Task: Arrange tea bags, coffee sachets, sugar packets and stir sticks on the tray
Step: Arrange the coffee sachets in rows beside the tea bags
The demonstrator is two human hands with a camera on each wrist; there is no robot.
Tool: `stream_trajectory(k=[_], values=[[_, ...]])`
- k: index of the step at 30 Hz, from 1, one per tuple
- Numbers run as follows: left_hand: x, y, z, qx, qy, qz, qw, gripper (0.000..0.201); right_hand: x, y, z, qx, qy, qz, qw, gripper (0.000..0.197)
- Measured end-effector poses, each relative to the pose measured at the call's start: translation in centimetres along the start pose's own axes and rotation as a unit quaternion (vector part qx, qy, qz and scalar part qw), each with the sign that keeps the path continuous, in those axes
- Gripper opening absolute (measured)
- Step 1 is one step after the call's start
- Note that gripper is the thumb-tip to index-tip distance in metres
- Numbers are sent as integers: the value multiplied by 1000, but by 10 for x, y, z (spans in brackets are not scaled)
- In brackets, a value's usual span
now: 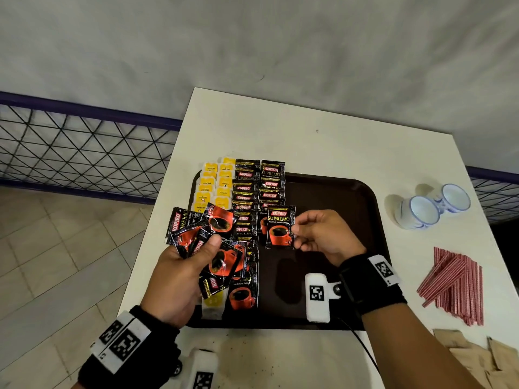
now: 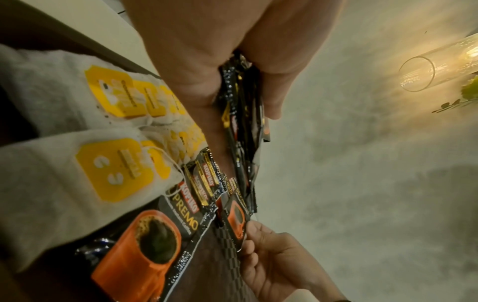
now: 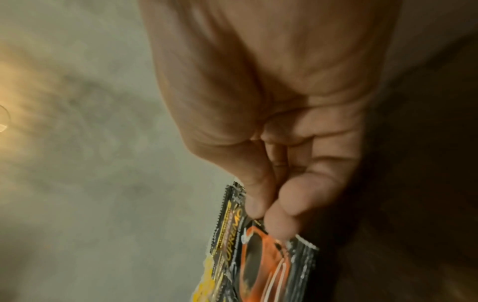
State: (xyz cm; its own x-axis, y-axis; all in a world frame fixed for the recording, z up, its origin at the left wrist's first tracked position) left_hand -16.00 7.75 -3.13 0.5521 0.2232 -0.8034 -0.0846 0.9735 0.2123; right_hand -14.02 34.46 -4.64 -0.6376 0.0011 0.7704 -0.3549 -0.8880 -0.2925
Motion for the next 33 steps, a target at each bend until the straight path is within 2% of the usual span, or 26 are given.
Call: stream_trajectory(k=[8,15,18,20,22,24,26,28,30,33], values=[[6,-3,3,8,-10,-20,1000,25,-2,13,-6,6,10,24,1000,14],[17,-5,0,-2,-33,-15,999,55,-3,20,-7,-14,8,38,999,11],[18,-3,-1,-1,-34,-5,999,51,-3,21,-5,-19,17,28,999,2],[20,-2,-3,-6,-34,-5,999,53,-3,19,-3,-23,25,15,999,7],[24,-2,-5,-4,-36,-9,999,66,-2,15,0,-35,22,10,999,12],[25,0,-6,7,-37,-10,999,69,5,9,5,-57,-14,39,997,14],[22,7,-3,20,-35,-22,999,72,23,10,16,-55,-83,69,993,13],[21,12,-1,36,-26,-27,999,71,45,21,33,5,-149,48,988,12],[20,20,1,66,-17,-43,997,58,62,34,50,83,-202,46,975,24],[19,29,6,109,-23,-62,992,40,72,51,61,136,-285,141,938,43]])
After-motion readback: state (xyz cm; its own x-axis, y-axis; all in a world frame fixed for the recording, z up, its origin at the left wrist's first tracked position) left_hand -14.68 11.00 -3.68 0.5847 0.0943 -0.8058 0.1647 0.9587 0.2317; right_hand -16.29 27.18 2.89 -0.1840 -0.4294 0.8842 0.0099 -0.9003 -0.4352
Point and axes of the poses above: each hand's wrist, its own z-axis away from the middle knuckle, its own y-axis out of the palm, x = y × z, the point moved 7 cm from there along -z, towards the middle knuckle, and after that the axes turned 11 degrees about -x, right-handed, at the moved point
